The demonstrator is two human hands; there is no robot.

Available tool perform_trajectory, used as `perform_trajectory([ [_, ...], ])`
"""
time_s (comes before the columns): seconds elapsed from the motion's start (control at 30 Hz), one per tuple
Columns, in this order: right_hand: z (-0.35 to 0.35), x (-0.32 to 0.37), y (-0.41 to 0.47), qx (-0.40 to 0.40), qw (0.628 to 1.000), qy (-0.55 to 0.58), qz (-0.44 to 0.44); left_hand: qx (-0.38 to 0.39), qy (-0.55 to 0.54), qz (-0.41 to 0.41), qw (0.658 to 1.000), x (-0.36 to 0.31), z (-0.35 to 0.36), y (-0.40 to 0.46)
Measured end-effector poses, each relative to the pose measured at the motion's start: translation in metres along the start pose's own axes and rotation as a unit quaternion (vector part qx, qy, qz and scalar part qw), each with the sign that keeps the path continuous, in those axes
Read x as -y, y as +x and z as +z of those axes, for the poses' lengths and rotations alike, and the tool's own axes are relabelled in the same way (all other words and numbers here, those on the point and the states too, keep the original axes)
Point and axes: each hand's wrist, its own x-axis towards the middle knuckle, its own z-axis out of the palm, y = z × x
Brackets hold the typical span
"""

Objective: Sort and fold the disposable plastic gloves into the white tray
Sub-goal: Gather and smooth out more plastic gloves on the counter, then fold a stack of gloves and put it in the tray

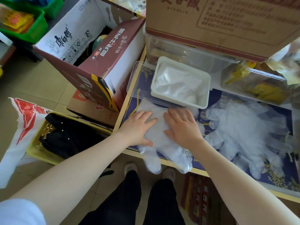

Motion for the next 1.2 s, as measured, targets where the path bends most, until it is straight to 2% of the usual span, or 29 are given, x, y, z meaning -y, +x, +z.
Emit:
perform_trajectory([
  [0.1,-0.004,0.000,-0.003,0.005,1.000,0.014,0.004,-0.016,-0.040,-0.028,0.999,-0.005,0.001,-0.015],
  [0.2,-0.005,0.006,-0.010,0.003,0.999,0.048,0.021,-0.097,-0.146,-0.138,0.975,-0.015,0.007,-0.039],
  [0.27,-0.007,0.008,-0.011,-0.009,0.999,0.033,0.030,-0.132,-0.182,-0.202,0.953,-0.023,0.008,-0.054],
  [0.4,-0.015,0.002,0.009,-0.037,0.996,0.075,0.043,-0.076,-0.134,-0.241,0.958,-0.034,0.012,-0.064],
  [0.5,-0.015,0.000,0.020,-0.003,0.991,0.125,0.044,-0.059,-0.111,-0.278,0.952,-0.042,0.016,-0.062],
  [0.63,-0.011,0.002,0.018,-0.021,0.998,0.049,0.045,-0.056,-0.101,-0.311,0.943,-0.051,0.017,-0.057],
  [0.7,-0.013,0.002,0.019,0.005,0.996,0.078,0.049,-0.056,-0.105,-0.327,0.938,-0.054,0.015,-0.055],
  [0.83,-0.019,0.004,0.024,0.108,0.952,0.268,0.099,-0.056,-0.107,-0.341,0.932,-0.055,0.014,-0.051],
  [0.97,-0.024,0.003,0.025,0.129,0.938,0.314,0.070,-0.064,-0.112,-0.347,0.929,-0.054,0.017,-0.048],
  [1.1,-0.040,-0.002,0.022,0.156,0.875,0.457,0.030,-0.098,-0.134,-0.345,0.924,-0.053,0.020,-0.051],
  [1.13,-0.046,-0.006,0.020,0.165,0.855,0.490,0.022,-0.136,-0.164,-0.343,0.915,-0.052,0.020,-0.053],
  [1.17,-0.053,-0.009,0.017,0.165,0.830,0.533,0.022,-0.194,-0.236,-0.345,0.888,-0.051,0.018,-0.054],
  [1.2,-0.060,-0.013,0.013,0.159,0.800,0.577,0.032,-0.240,-0.354,-0.352,0.833,-0.049,0.012,-0.055],
])
